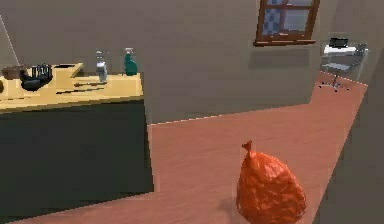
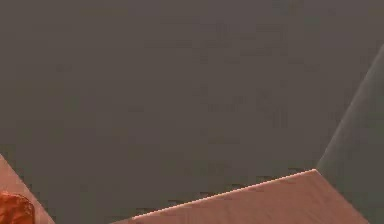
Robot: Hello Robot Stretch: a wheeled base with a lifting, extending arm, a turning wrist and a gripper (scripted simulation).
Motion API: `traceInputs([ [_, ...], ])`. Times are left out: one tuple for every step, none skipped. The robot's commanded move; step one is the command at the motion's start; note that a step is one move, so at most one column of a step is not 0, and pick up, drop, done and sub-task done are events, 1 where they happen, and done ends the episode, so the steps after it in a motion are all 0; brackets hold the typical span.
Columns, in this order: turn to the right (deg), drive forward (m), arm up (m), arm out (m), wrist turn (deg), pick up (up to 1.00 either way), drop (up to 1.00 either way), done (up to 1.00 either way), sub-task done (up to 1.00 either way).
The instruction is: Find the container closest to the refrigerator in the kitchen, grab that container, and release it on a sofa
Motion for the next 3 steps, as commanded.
traceInputs([
  [0.0,1.00,0.00,0.00,0.0,0.00,0.00,0.00,0.00],
  [-12.0,0.00,0.00,0.00,0.0,0.00,0.00,0.00,0.00],
  [0.0,0.15,0.00,0.00,0.0,0.00,0.00,0.00,0.00],
])
